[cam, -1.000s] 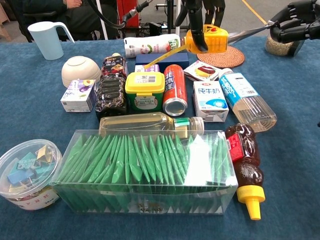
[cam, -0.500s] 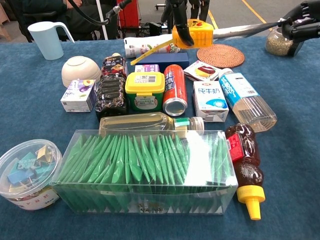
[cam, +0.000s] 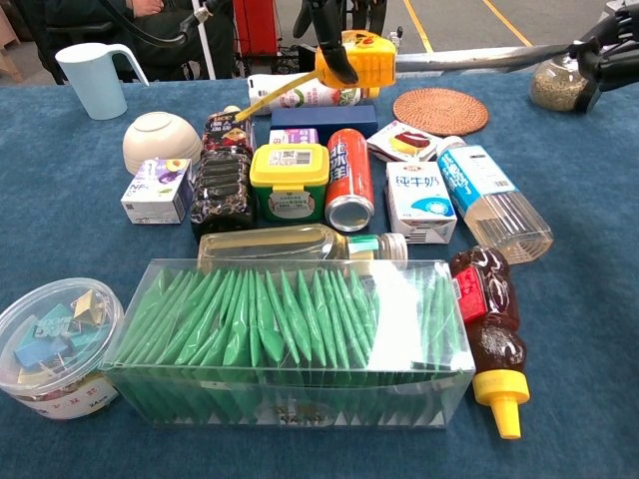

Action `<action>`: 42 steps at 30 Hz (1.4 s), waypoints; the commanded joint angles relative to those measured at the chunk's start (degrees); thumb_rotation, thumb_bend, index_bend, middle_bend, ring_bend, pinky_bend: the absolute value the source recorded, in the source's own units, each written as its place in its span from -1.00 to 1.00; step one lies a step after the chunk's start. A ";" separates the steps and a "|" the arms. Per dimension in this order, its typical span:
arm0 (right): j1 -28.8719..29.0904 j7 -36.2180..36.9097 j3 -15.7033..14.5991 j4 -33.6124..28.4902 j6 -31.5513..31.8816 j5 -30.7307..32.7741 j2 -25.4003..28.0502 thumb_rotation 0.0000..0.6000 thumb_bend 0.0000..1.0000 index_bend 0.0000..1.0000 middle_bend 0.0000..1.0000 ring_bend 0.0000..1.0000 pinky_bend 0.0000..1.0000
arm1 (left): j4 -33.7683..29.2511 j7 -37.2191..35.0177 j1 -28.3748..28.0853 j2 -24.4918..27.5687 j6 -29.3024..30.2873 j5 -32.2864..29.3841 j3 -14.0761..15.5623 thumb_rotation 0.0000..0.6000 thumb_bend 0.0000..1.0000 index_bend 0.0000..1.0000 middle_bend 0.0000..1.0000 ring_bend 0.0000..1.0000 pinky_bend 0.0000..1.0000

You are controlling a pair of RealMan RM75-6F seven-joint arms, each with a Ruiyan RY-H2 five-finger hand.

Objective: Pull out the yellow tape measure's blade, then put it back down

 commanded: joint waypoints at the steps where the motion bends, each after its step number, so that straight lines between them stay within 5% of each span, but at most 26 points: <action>1: -0.20 -0.01 0.15 -0.40 -0.43 0.61 0.62 1.00 0.30 0.28 -0.37 -0.51 -0.48 | 0.15 0.14 0.13 -0.13 0.11 0.04 0.09 1.00 -0.47 0.10 -0.12 -0.13 0.07; 42: 0.45 -3.51 0.74 -9.28 -11.75 15.97 16.53 1.00 0.29 0.35 -0.32 -0.47 -0.46 | -1.85 1.62 5.70 -0.82 7.09 7.75 -1.55 1.00 -0.47 0.10 -0.12 -0.13 0.07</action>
